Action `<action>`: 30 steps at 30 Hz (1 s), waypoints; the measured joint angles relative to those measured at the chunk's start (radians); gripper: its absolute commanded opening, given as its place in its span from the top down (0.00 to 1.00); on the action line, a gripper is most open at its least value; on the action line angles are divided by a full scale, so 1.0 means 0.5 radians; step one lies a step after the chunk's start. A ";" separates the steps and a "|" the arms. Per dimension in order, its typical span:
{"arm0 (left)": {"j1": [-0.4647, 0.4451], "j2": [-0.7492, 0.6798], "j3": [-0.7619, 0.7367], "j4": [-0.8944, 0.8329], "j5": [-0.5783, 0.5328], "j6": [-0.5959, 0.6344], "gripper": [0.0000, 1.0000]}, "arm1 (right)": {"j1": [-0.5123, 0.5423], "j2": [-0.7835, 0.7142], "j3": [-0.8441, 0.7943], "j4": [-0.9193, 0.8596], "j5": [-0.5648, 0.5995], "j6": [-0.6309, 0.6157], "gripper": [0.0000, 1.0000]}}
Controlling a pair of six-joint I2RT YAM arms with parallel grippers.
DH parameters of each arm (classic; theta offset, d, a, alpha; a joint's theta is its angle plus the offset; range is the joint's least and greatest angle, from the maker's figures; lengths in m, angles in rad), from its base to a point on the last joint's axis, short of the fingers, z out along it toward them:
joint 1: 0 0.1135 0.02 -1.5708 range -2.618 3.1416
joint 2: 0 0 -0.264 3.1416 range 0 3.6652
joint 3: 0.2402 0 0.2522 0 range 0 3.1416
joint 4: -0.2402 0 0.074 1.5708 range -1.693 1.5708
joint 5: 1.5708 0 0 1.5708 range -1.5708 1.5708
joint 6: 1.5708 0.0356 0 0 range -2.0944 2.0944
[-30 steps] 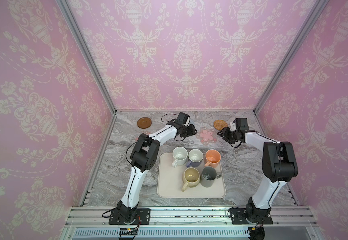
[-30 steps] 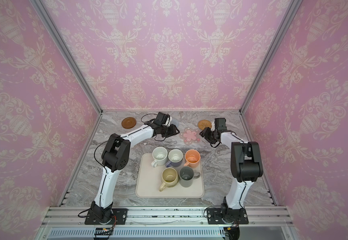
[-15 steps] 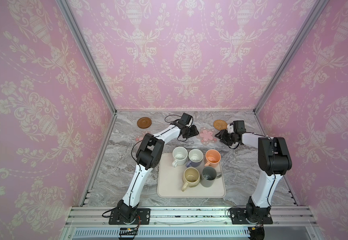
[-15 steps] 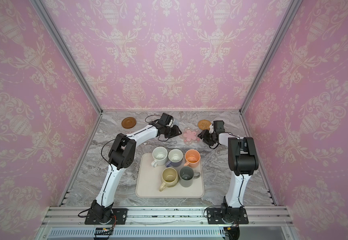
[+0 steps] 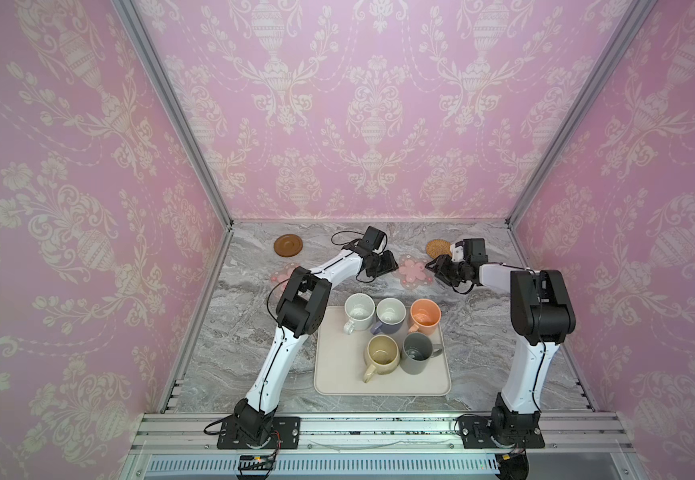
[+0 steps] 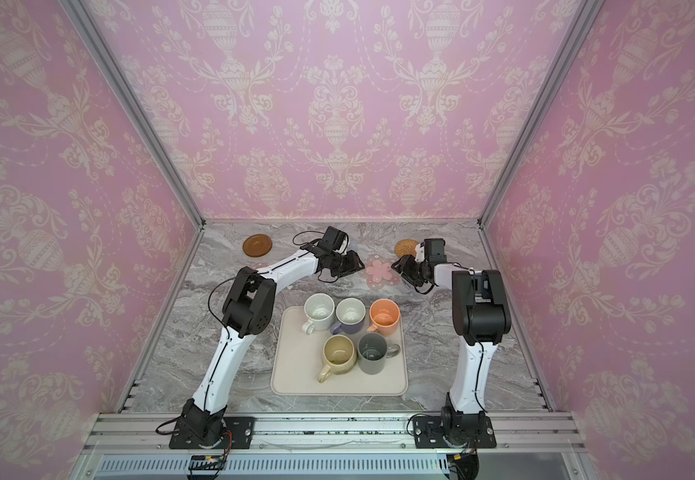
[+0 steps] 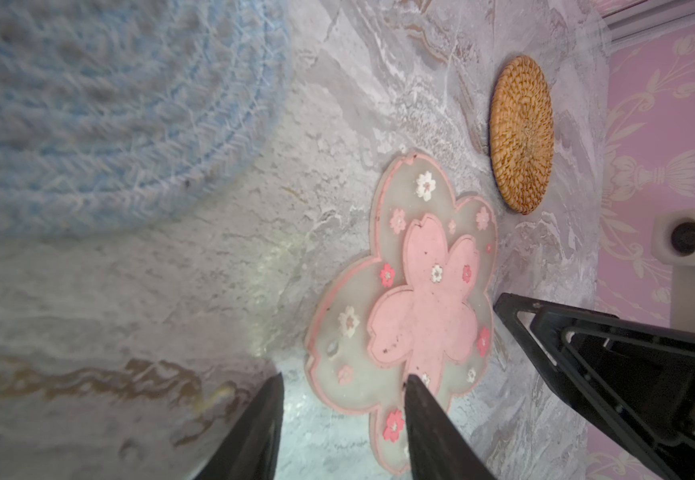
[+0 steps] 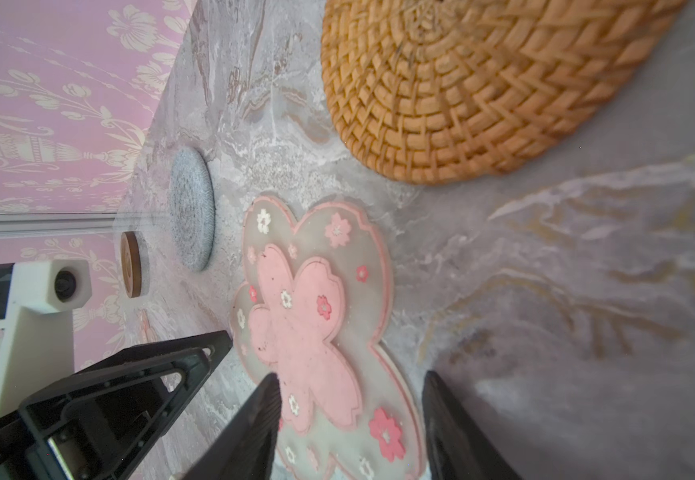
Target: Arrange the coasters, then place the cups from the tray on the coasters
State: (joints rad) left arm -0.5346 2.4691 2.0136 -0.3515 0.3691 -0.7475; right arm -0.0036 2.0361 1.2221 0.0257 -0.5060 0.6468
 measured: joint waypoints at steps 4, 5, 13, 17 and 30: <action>0.000 0.018 0.026 -0.005 0.007 -0.007 0.50 | 0.038 0.004 0.005 -0.001 0.000 -0.001 0.44; 0.000 0.022 0.031 -0.005 0.008 -0.008 0.50 | 0.050 0.004 0.005 -0.001 0.000 -0.001 0.43; 0.003 0.044 0.069 -0.020 0.031 -0.022 0.49 | 0.101 -0.005 0.005 -0.017 0.051 -0.045 0.44; 0.003 0.044 0.071 -0.024 0.037 -0.021 0.49 | 0.114 -0.040 -0.040 -0.017 0.084 -0.053 0.44; -0.020 0.055 0.071 -0.011 0.144 -0.021 0.49 | 0.134 -0.218 -0.231 -0.123 0.133 -0.080 0.45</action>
State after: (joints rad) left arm -0.5446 2.4966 2.0491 -0.3569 0.4412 -0.7582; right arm 0.0635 1.9270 1.1065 -0.0357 -0.4397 0.6067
